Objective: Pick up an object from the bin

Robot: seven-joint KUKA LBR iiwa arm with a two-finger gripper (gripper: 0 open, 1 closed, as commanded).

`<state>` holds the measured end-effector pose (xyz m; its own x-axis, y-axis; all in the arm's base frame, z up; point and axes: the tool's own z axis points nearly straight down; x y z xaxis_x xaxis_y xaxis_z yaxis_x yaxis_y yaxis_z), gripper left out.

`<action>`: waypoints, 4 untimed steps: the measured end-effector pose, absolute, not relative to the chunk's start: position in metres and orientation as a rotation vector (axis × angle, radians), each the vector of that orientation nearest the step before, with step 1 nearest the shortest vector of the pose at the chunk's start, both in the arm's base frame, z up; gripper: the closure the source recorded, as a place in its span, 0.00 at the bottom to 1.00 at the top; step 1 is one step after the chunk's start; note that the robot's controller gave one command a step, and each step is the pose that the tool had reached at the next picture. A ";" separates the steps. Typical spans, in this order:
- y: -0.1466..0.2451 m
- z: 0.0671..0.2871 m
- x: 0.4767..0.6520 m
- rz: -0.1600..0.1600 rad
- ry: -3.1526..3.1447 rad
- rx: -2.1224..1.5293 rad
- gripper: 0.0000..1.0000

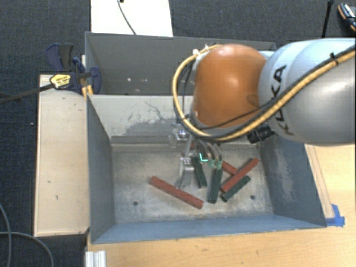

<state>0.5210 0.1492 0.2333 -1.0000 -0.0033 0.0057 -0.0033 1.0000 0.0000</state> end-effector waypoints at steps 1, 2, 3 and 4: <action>0.148 0.238 0.523 -0.002 -3.144 -0.002 0.00; 0.131 0.184 0.522 -0.004 -3.144 -0.133 0.00; 0.104 0.161 0.521 0.001 -3.108 -0.445 0.00; 0.099 0.129 0.517 -0.001 -3.138 -0.191 0.00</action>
Offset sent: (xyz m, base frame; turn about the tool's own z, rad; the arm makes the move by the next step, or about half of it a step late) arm -0.0045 -0.0558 -0.1633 0.2650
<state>0.5168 0.0989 0.1291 -0.9926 0.1213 -0.0023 0.1213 0.9926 0.0009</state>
